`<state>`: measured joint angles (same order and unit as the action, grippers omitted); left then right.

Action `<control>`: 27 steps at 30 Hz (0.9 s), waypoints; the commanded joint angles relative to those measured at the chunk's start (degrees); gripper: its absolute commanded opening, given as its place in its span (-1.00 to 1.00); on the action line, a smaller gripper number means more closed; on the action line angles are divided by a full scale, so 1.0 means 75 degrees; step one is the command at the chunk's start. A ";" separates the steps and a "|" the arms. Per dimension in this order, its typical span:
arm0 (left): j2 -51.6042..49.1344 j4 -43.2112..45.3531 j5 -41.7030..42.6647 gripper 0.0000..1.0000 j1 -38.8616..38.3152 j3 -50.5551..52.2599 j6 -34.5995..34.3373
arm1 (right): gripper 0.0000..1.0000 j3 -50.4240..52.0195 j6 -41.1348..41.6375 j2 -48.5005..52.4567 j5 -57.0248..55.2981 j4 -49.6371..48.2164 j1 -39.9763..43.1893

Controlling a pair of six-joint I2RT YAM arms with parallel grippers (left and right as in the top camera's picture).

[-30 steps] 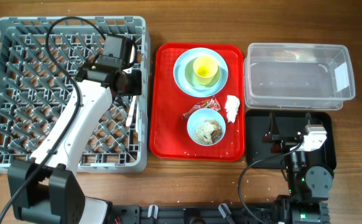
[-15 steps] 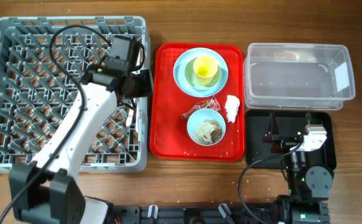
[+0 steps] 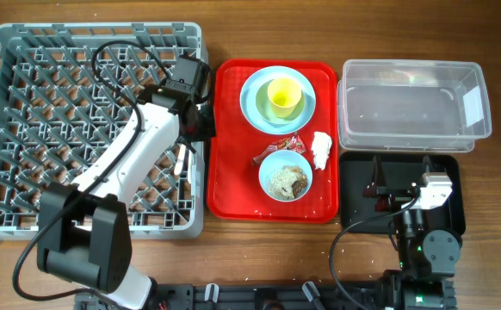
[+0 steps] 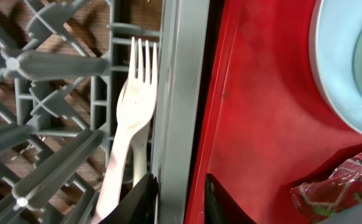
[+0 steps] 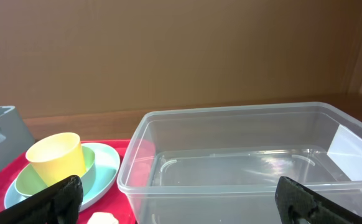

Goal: Sort waste into correct bins and load items into the dishwasher rack
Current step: 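Adjust the fork in the rack slot and release it, then reach the left gripper to the yellow cup and grasp its rim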

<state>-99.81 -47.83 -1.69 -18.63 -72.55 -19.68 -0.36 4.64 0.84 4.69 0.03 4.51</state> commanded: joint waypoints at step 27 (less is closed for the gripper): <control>-0.0070 -0.1370 -0.0044 -0.92 -0.0251 0.0052 -0.0070 | 1.00 0.0009 0.0000 -0.0026 -0.0026 -0.0023 0.0029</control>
<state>-99.81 -56.36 -3.84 -20.38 -72.66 -16.21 -0.36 4.64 0.84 4.69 0.03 4.51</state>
